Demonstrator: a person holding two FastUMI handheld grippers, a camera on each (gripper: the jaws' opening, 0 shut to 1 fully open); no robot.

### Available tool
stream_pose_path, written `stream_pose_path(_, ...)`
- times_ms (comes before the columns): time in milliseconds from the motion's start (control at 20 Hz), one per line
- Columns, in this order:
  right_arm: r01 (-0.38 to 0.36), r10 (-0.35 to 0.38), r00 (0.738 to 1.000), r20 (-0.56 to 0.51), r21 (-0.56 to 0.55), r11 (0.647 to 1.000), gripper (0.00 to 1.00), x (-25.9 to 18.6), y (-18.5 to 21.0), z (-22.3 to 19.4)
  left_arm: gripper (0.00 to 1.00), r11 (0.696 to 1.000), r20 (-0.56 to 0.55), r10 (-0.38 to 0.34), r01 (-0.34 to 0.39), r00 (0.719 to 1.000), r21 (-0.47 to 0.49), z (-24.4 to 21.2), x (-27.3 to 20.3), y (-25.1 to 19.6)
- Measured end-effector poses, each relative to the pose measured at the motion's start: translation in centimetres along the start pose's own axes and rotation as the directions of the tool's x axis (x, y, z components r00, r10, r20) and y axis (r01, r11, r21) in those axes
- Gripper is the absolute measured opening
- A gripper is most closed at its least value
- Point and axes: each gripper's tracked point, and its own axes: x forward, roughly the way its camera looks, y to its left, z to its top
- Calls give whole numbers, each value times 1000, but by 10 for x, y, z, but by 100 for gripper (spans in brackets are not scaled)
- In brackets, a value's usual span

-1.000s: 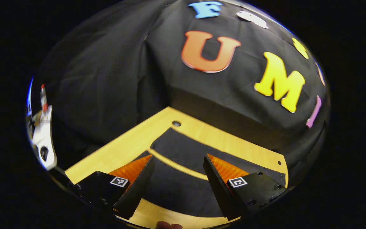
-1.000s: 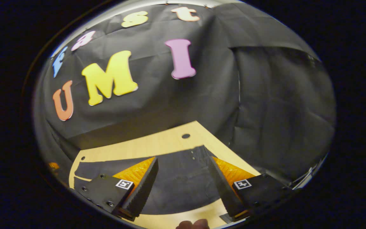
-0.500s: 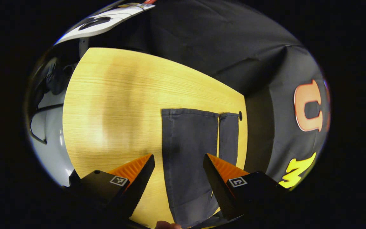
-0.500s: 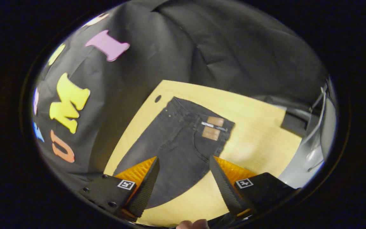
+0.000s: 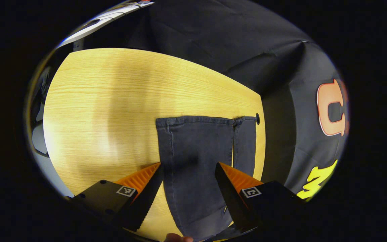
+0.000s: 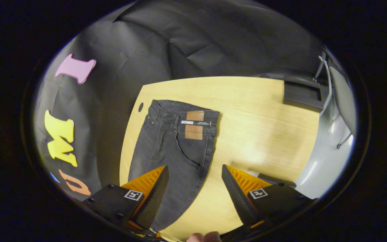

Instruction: Grasp the waist and the cuffs of the jeans and fold them to make the two legs overlap; first hold the waist and fold one-third of the jeans toward the cuffs, then hold the cuffs and fold the remaining one-third in the same direction to finish folding.

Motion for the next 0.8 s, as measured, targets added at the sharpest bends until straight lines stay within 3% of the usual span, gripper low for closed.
stream_pose_path(50,3,-3,1000,3,32,999,94,6,0,2,98,1000,1,-11,11,1000,-4,0,1,-2)
stream_pose_path(150,20,-20,1000,7,77,997,98,15,-3,6,100,1000,-3,-24,24,1000,-20,1,3,-4)
stream_pose_path(250,49,-51,999,14,97,994,98,25,-6,16,95,999,-8,-35,34,999,-40,0,5,-9)
stream_pose_path(500,78,-80,997,23,72,994,98,50,8,22,87,999,-19,-30,30,999,-30,-3,18,-17)
stream_pose_path(550,87,-89,996,26,60,994,92,53,10,22,83,999,-21,-24,24,999,-23,-4,20,-17)
stream_pose_path(600,106,-107,994,24,44,993,96,56,11,20,70,1000,-23,-16,15,1000,-15,-6,23,-18)
stream_pose_path(650,129,-130,991,24,19,991,96,59,11,20,87,1000,-25,-12,11,1000,-10,-7,26,-19)
stream_pose_path(700,156,-155,988,27,-9,988,96,61,11,20,72,1000,-28,-7,7,1000,-3,-6,30,-20)
stream_pose_path(800,232,-230,973,29,-43,972,96,62,6,18,65,1000,-28,8,-8,1000,15,-8,35,-23)
